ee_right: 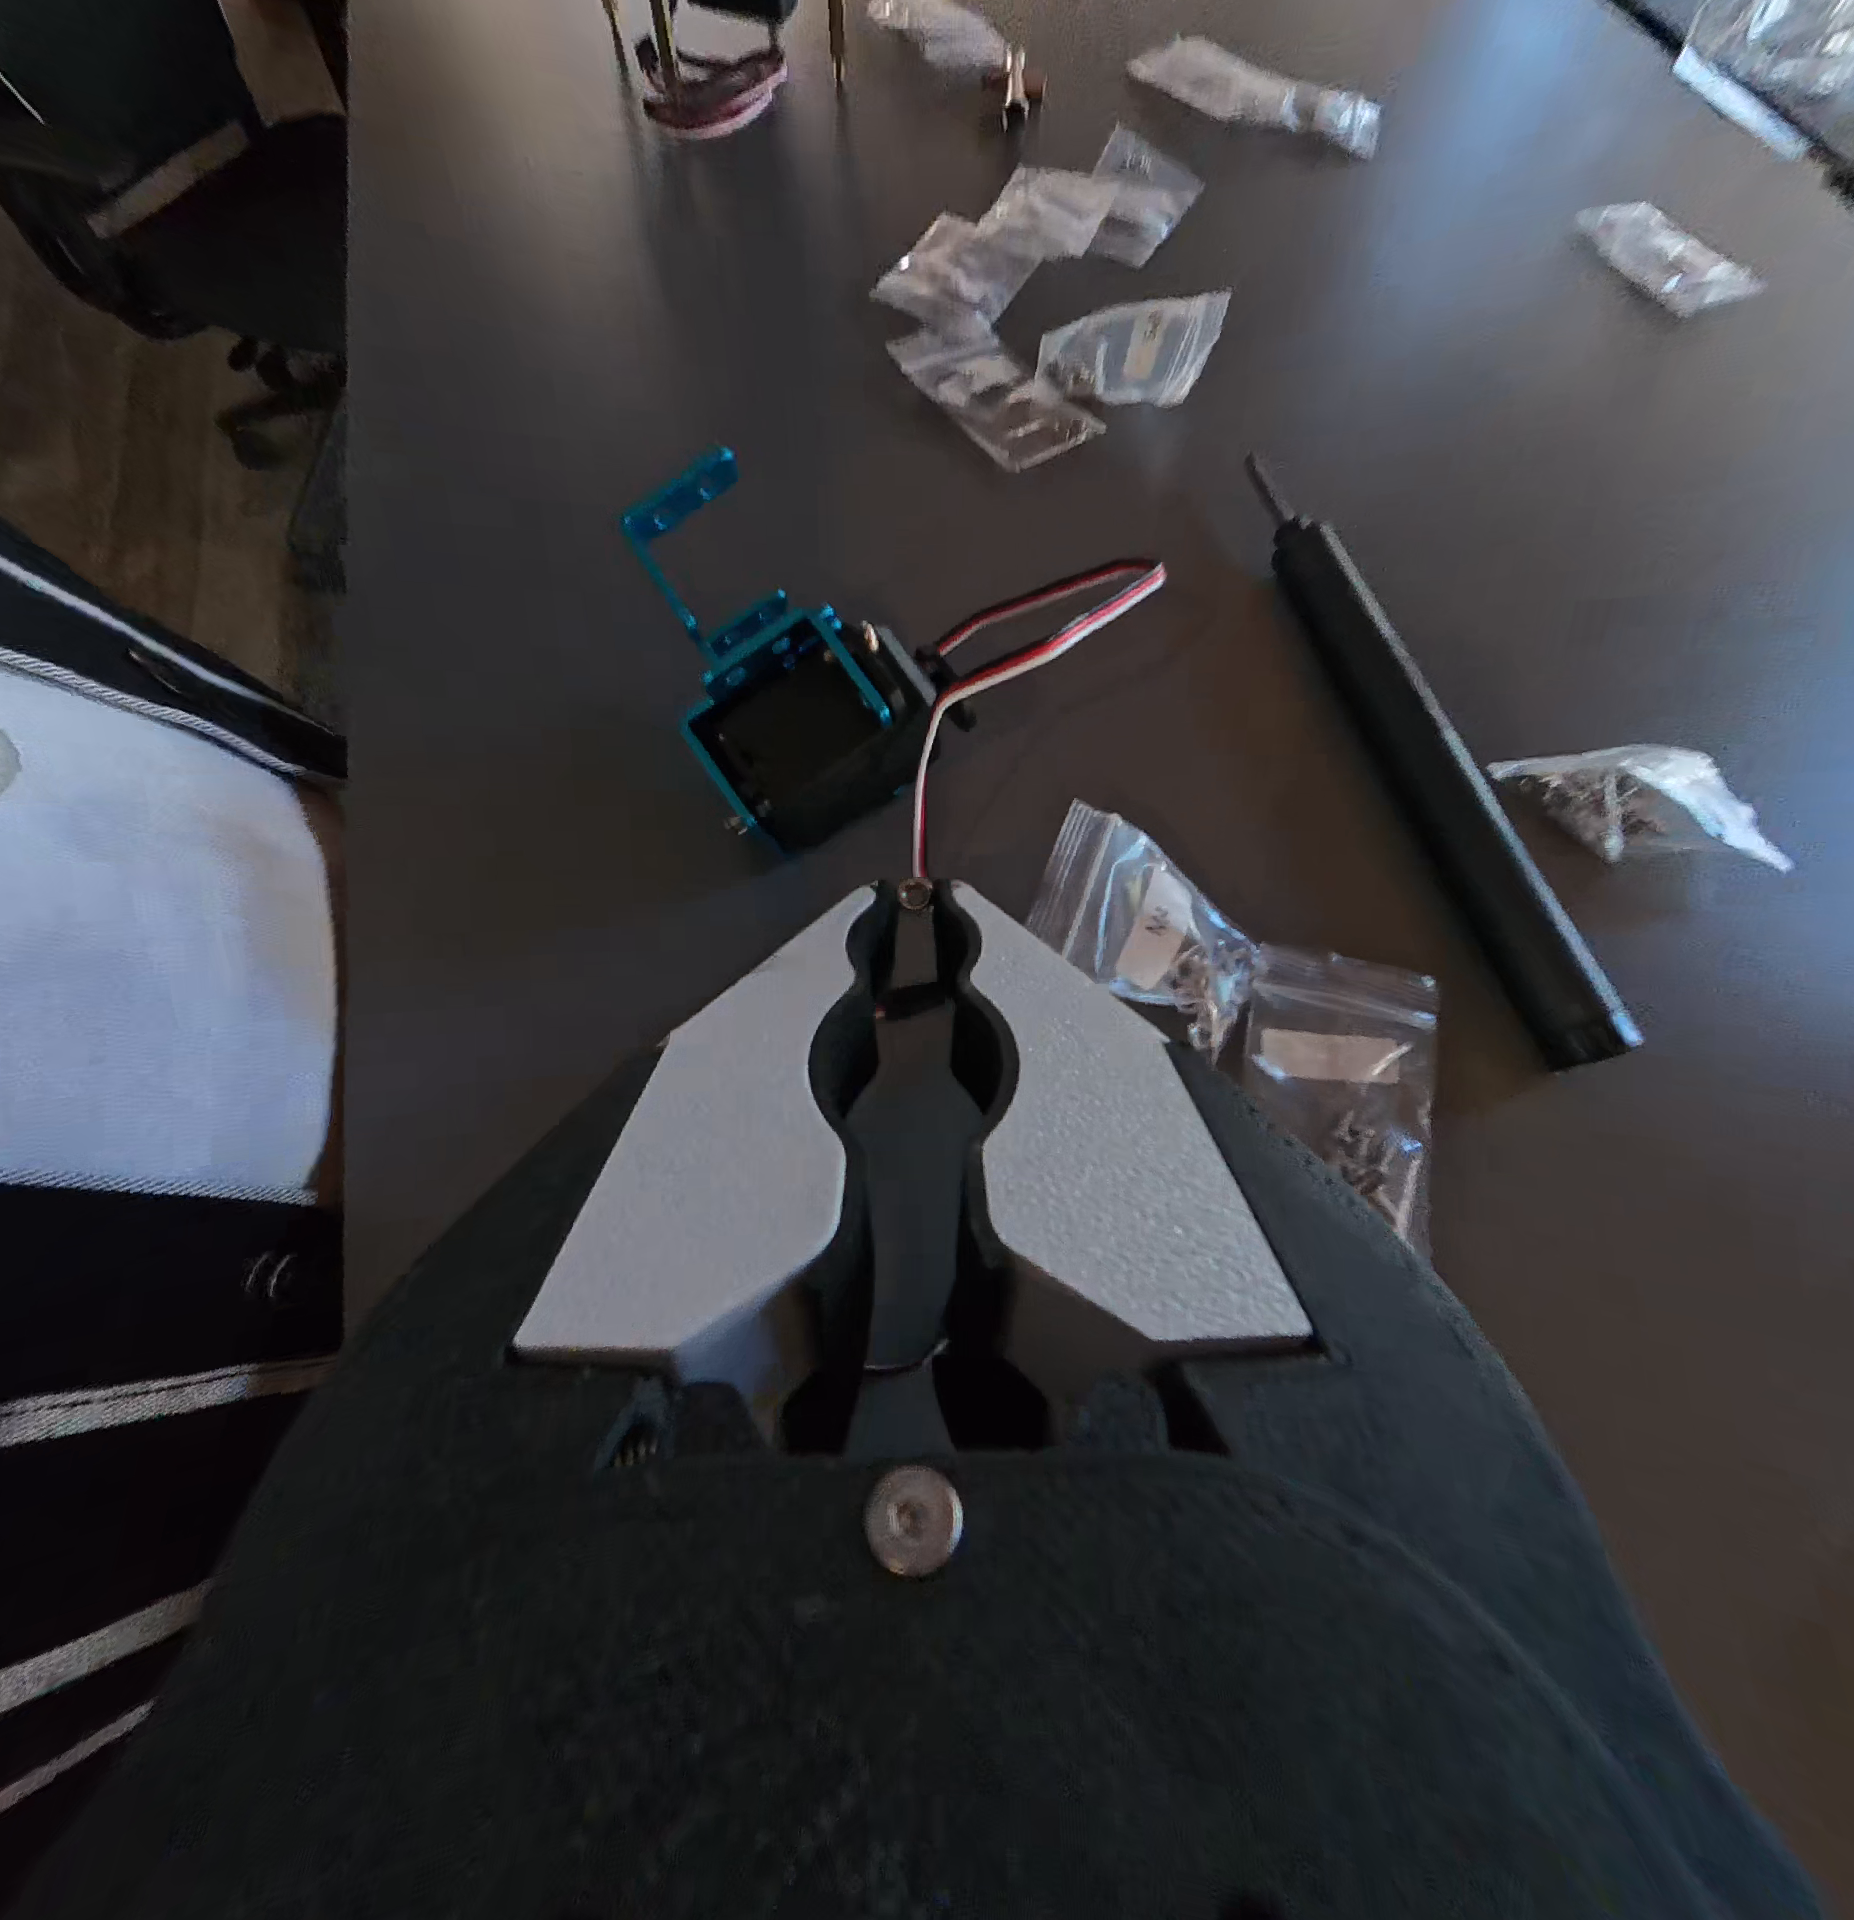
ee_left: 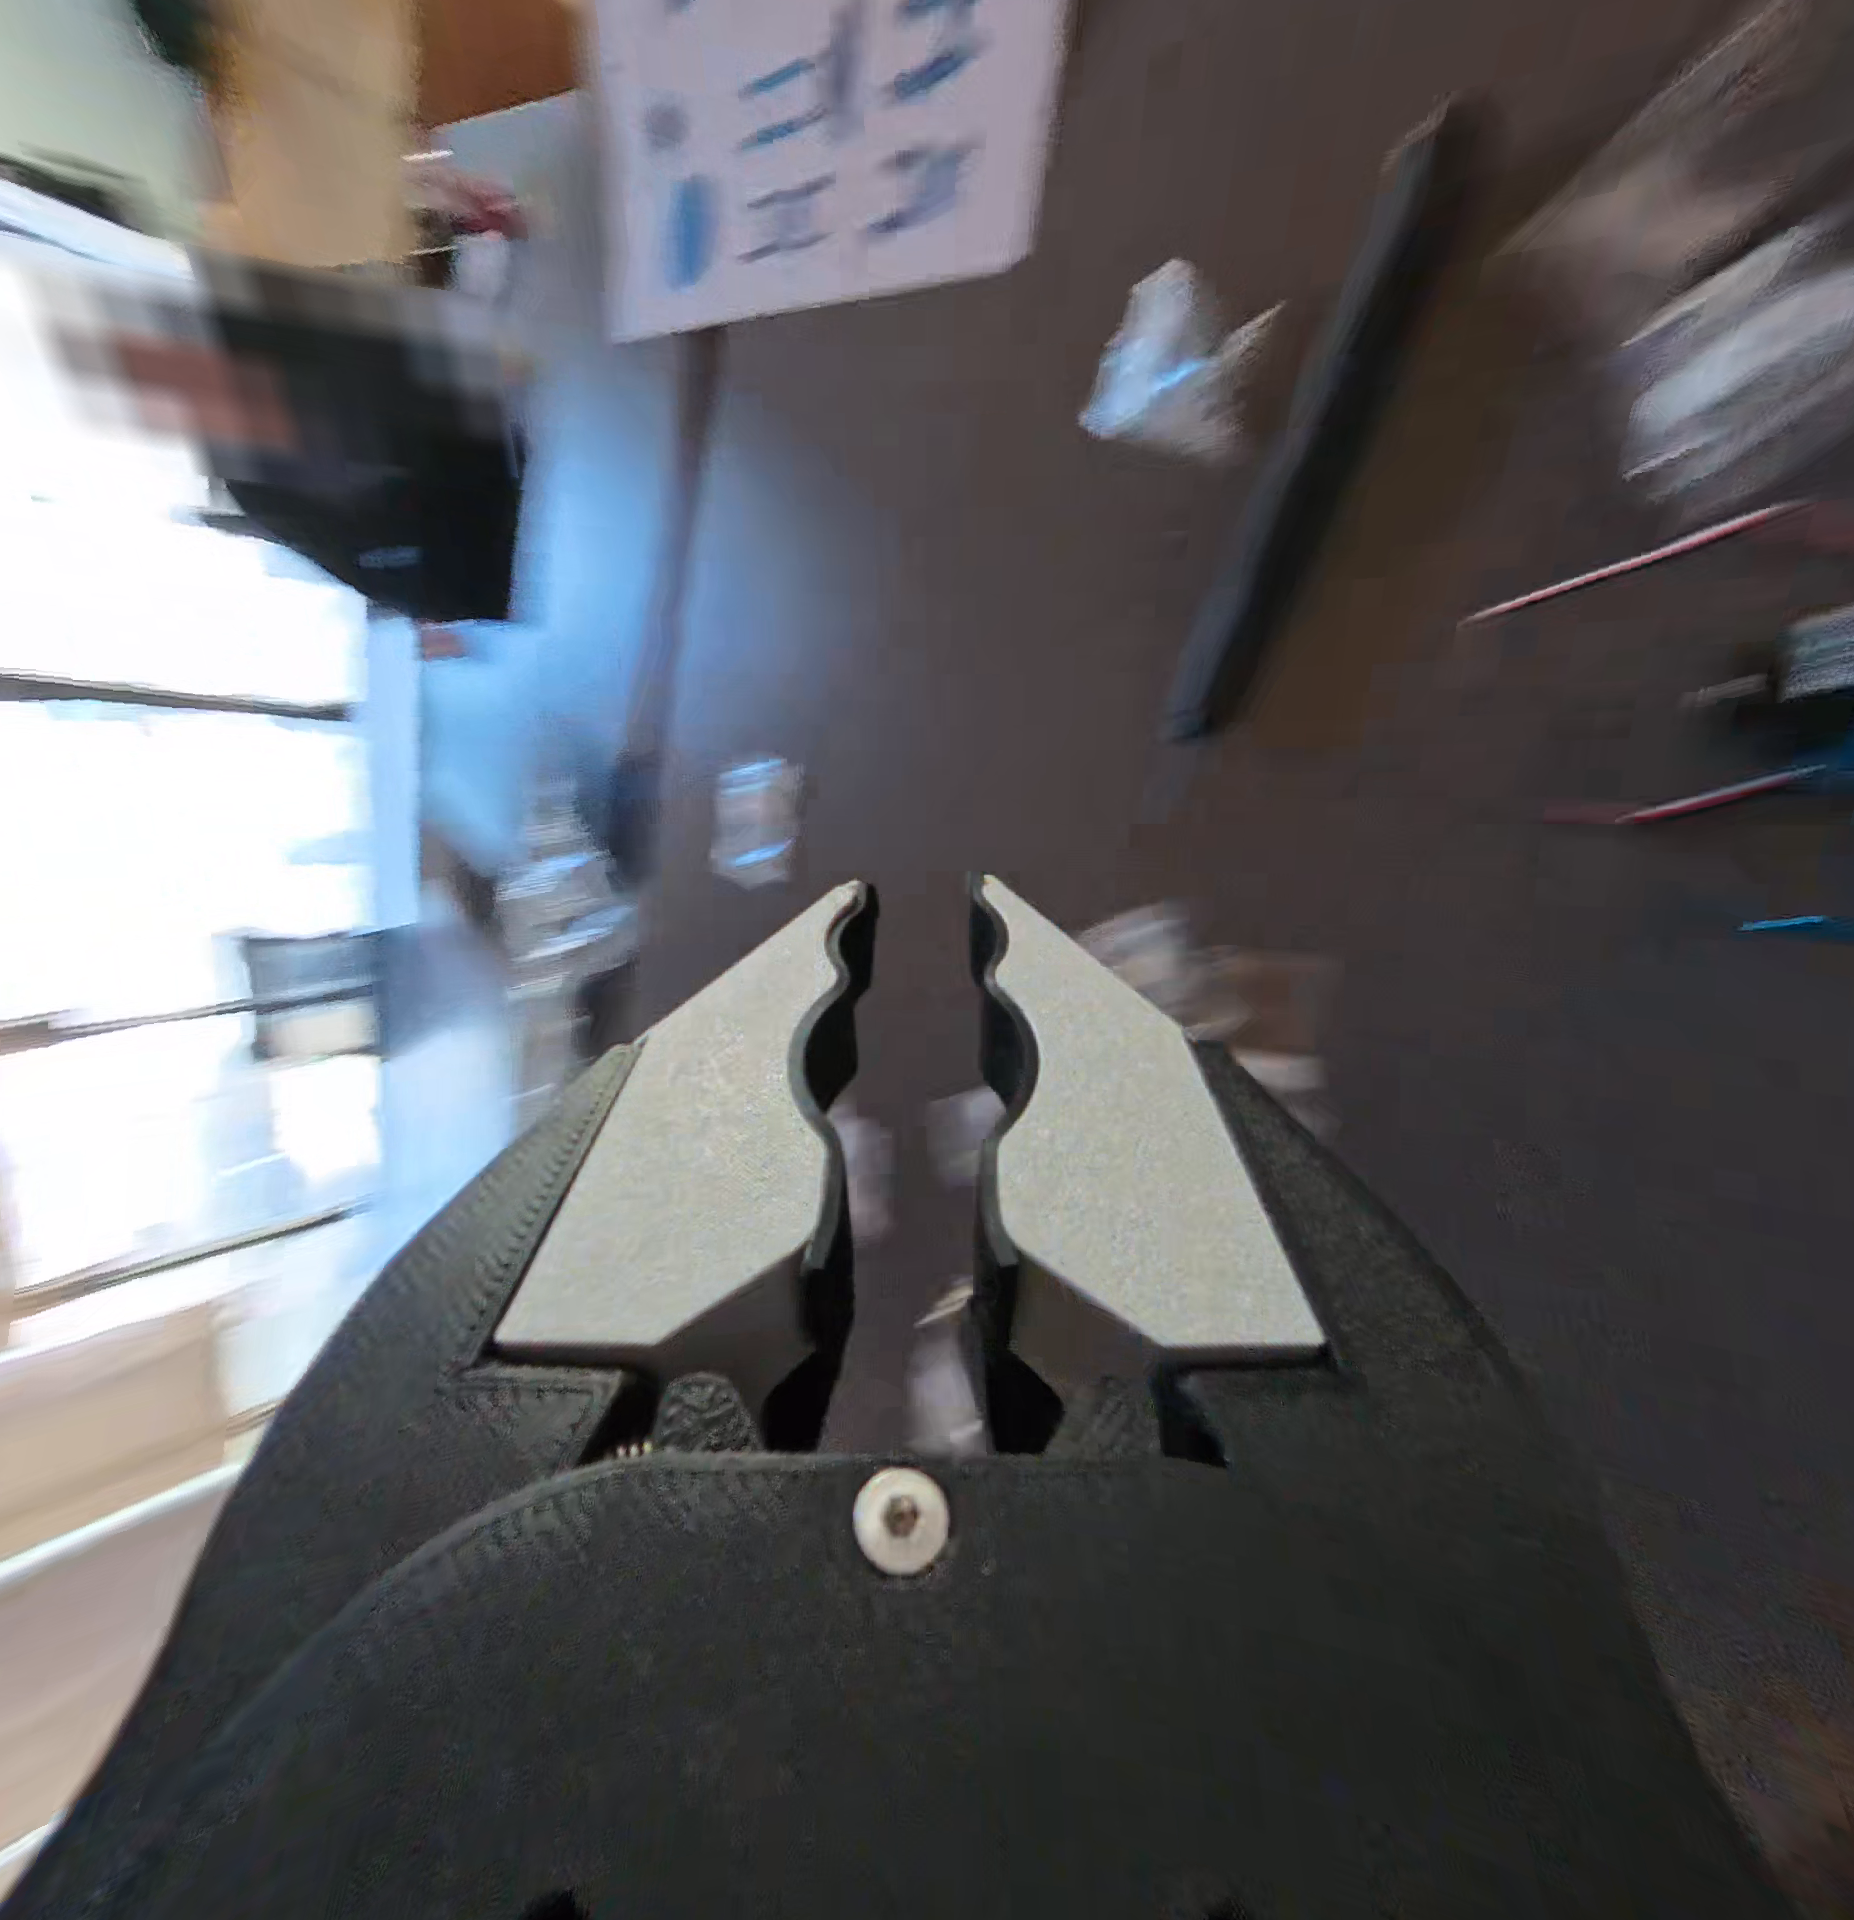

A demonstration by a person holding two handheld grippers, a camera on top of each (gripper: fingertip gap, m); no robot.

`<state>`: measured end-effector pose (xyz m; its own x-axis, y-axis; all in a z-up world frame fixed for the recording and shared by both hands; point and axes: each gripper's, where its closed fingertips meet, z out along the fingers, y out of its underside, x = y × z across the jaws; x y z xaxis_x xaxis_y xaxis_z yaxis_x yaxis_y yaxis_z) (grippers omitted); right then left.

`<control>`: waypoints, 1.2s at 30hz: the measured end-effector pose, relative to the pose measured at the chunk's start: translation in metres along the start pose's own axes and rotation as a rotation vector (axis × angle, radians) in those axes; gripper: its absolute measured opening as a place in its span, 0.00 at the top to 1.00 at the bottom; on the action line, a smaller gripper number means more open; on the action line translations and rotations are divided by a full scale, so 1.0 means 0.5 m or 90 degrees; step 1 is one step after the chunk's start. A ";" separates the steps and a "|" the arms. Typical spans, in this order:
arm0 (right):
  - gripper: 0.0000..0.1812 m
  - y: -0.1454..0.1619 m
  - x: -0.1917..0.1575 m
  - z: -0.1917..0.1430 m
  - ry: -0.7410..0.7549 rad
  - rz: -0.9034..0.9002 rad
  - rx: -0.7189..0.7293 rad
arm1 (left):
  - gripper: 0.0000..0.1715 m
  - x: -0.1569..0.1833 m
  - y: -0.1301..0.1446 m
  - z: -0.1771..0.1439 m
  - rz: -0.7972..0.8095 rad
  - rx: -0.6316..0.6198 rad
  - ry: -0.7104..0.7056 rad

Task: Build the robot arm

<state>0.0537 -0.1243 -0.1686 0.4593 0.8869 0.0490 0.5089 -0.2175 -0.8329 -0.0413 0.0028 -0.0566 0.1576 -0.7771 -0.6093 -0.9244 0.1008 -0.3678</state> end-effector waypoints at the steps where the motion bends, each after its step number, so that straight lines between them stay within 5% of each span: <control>1: 0.97 -0.010 0.001 -0.007 0.003 -0.012 0.013 | 0.93 -0.048 -0.006 -0.010 0.076 -0.053 -0.088; 4: 0.97 -0.036 0.002 -0.033 0.017 -0.065 0.039 | 0.95 -0.140 -0.057 -0.044 0.241 -0.155 -0.257; 9: 0.97 -0.061 -0.015 -0.088 0.048 -0.178 0.071 | 0.94 -0.209 -0.127 -0.088 0.398 -0.290 -0.415; 12: 0.97 -0.053 -0.027 -0.115 0.053 -0.218 0.066 | 0.92 -0.195 -0.133 -0.088 0.399 -0.339 -0.404; 14: 0.97 -0.053 -0.033 -0.131 0.048 -0.243 0.070 | 0.91 -0.154 -0.108 -0.073 0.302 -0.332 -0.322; 18: 0.97 -0.094 -0.023 -0.164 0.111 -0.359 0.095 | 0.85 -0.004 -0.052 -0.045 -0.124 -0.171 -0.053; 21: 0.97 -0.135 -0.039 -0.156 0.139 -0.447 0.146 | 0.82 0.098 -0.086 -0.074 -0.490 0.114 0.185; 24: 0.97 -0.147 -0.058 -0.106 0.141 -0.542 0.165 | 0.81 0.132 -0.103 -0.139 -0.682 0.408 0.291; 28: 0.97 -0.134 -0.061 -0.049 0.139 -0.628 0.146 | 0.76 0.206 -0.065 -0.144 -0.687 0.459 0.278; 36: 0.97 -0.121 -0.042 -0.018 0.152 -0.565 0.162 | 0.74 0.273 -0.047 -0.146 -0.589 0.527 0.286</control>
<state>0.0199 -0.1332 -0.1142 0.1327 0.5729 0.8088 0.5832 0.6146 -0.5311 -0.0234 -0.1509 -0.0797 0.3350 -0.8851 0.3230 -0.0294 -0.3525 -0.9353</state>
